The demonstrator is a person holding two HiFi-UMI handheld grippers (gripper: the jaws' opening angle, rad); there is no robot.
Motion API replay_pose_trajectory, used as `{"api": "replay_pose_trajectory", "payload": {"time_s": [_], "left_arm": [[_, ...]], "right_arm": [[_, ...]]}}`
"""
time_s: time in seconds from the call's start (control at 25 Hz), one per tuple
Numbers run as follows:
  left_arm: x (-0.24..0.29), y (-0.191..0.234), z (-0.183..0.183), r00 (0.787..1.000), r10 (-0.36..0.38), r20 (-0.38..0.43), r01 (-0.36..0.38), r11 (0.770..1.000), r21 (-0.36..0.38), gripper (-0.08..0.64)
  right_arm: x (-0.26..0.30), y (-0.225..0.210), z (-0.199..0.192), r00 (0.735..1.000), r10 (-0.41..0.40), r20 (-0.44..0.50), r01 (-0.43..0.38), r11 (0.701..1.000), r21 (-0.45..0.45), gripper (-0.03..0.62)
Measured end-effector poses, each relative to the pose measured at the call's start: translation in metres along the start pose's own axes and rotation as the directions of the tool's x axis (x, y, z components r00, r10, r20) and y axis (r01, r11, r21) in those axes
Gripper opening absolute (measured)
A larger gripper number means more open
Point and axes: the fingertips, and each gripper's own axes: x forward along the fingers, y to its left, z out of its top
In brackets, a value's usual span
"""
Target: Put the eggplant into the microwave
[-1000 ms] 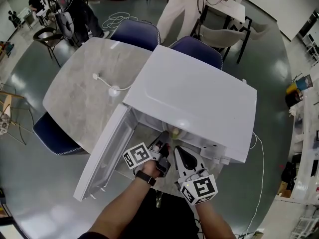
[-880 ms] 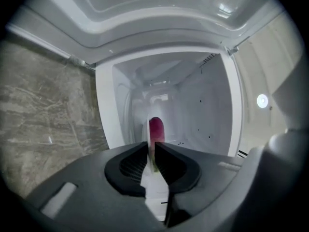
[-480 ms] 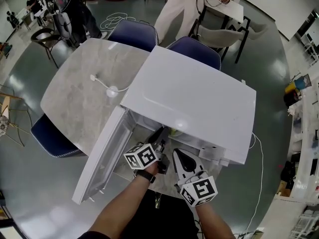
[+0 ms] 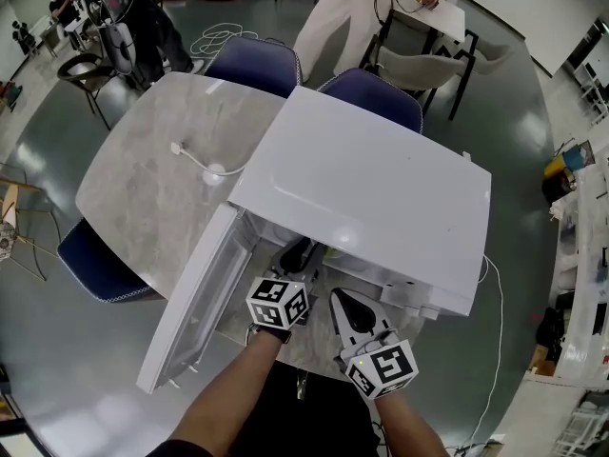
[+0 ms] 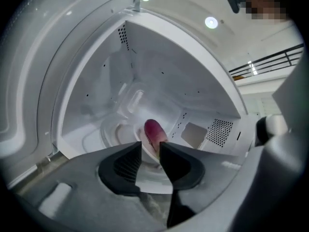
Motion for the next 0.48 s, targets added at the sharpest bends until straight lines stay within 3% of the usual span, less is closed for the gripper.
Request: {"api": "replay_pose_trajectory", "payload": {"time_s": [0.12, 0.28, 0.48], "left_arm": [[0.001, 0.007, -0.002, 1.000, 0.022, -0.013, -0.021, 0.997, 0.071, 0.138], [-0.003, 0.003, 0.003, 1.000, 0.023, 0.006, -0.023, 0.991, 0.132, 0.138], [-0.020, -0.034, 0.000, 1.000, -0.018, 0.004, 0.016, 0.972, 0.235, 0.138]], "right_arm": [[-0.001, 0.000, 0.001, 1.000, 0.004, 0.003, -0.004, 1.000, -0.002, 0.002], [0.000, -0.007, -0.004, 1.000, -0.022, -0.007, 0.022, 1.000, 0.005, 0.002], [-0.001, -0.009, 0.000, 0.999, -0.033, 0.001, 0.033, 0.999, 0.005, 0.002]]}}
